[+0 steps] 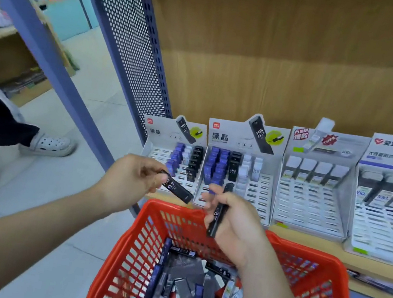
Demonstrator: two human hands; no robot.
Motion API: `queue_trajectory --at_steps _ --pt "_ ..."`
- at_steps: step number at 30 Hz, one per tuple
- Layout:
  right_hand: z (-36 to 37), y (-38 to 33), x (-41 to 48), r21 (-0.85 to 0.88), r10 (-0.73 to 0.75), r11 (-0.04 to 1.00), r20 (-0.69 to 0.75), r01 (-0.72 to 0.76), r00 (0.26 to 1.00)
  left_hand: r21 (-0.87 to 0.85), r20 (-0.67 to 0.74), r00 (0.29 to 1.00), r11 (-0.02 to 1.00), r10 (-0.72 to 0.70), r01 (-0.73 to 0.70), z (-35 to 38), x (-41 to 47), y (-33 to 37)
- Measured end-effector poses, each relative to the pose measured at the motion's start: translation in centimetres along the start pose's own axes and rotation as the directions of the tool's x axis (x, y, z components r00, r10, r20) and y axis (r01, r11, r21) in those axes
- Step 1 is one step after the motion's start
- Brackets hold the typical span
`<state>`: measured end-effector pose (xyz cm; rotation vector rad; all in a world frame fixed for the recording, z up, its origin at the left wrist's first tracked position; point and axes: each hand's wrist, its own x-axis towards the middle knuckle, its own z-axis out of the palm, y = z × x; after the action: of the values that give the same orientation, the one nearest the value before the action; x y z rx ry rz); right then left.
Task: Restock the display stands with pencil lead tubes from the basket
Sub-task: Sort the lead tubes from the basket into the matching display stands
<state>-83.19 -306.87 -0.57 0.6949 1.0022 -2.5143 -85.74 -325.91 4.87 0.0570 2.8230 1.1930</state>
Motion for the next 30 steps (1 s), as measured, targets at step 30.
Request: queue_trajectory --at_steps 30 --pt "-3.4 -1.3 0.9 0.090 -0.086 0.992 0.013 0.084 0.996 0.719 0.142 0.961 0.643 0.236 -0.264 8.4 9.3 -4.2"
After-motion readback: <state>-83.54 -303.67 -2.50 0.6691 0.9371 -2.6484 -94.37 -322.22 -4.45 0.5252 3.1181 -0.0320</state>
